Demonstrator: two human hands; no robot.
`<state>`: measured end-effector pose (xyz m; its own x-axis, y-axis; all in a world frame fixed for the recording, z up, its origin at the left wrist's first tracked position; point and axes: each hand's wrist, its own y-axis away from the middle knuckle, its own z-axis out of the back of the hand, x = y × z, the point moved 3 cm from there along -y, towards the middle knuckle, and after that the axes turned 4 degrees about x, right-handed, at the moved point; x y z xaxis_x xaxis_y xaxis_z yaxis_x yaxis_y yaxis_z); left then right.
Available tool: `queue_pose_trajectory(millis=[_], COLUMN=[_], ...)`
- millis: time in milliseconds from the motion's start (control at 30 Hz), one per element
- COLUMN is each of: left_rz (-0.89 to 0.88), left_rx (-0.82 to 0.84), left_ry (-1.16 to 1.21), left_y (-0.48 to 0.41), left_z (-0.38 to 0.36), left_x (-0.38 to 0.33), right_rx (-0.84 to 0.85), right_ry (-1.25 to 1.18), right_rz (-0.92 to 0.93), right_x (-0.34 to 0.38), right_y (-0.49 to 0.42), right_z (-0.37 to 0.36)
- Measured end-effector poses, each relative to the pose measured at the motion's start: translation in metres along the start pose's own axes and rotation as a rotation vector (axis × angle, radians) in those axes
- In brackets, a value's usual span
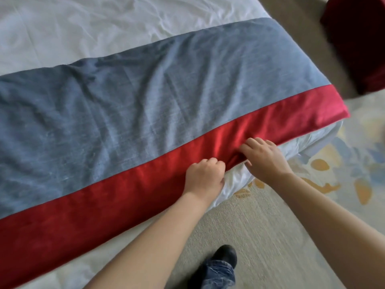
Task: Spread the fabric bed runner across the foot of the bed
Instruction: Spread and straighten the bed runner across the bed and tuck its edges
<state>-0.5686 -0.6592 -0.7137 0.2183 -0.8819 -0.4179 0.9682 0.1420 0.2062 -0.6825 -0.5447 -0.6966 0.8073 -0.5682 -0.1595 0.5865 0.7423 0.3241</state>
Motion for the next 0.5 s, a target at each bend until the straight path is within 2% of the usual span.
queue_pose_trajectory(millis=[100,233,400,500], left_rz=[0.043,0.108,0.171,0.208], left_rx=[-0.009,-0.003,-0.023,-0.07], left_ry=[-0.004,0.021,0.005,-0.005], left_y=[-0.019,-0.02,-0.018,-0.031], left_z=[-0.003,-0.011,-0.019,-0.021], left_x=[-0.019,-0.03,-0.041,-0.055], right_rx=[0.003,-0.154,-0.194,-0.207], right_ry=[-0.014,-0.13,-0.15,-0.145], right_rz=[0.076,0.222,0.457,0.477], right_x=[-0.016,-0.027,-0.046,-0.077], right_y=[-0.002,0.009,0.012,0.005], right_z=[0.0,-0.006,-0.014,-0.015])
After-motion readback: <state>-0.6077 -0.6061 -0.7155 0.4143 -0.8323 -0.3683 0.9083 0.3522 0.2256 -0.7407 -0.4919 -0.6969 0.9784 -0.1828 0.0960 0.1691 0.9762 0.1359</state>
